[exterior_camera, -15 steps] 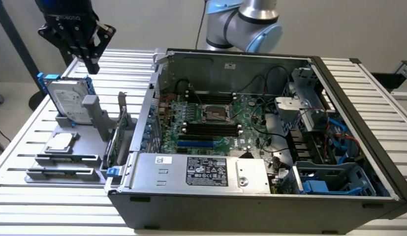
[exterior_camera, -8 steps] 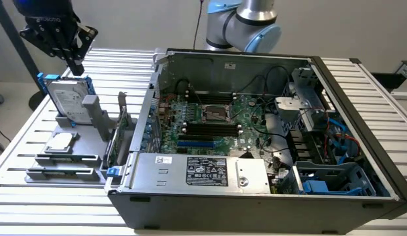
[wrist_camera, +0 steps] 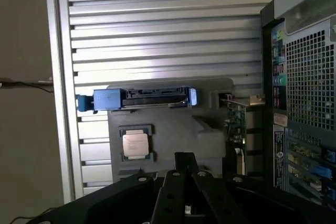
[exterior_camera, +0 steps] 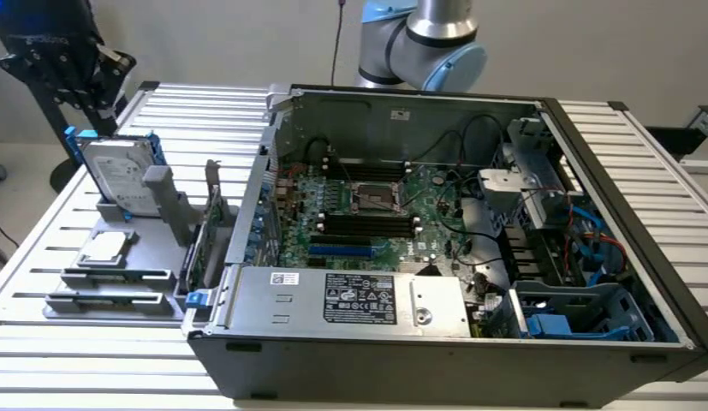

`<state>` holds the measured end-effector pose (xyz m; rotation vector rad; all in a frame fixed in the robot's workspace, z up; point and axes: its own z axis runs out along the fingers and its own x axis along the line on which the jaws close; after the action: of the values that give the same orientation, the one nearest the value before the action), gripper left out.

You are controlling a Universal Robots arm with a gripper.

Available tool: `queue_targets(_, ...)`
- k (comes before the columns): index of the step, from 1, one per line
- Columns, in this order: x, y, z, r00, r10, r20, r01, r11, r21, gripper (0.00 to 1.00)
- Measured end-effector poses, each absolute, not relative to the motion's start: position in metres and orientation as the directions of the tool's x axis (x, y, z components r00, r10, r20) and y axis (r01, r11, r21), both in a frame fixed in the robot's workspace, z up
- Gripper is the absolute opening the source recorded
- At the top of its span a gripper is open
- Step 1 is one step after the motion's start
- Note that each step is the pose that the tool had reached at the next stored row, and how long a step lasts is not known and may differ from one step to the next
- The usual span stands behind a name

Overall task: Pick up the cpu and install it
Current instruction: 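Reach for the cpu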

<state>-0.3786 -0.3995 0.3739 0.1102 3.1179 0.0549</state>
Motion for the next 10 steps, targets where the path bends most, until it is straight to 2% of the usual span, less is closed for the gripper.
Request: queue_targets(10, -0.424, -0.399, 0.362, -0.997, 0.071, -0.020, 0.070, 0.997, 0.029, 0.11)
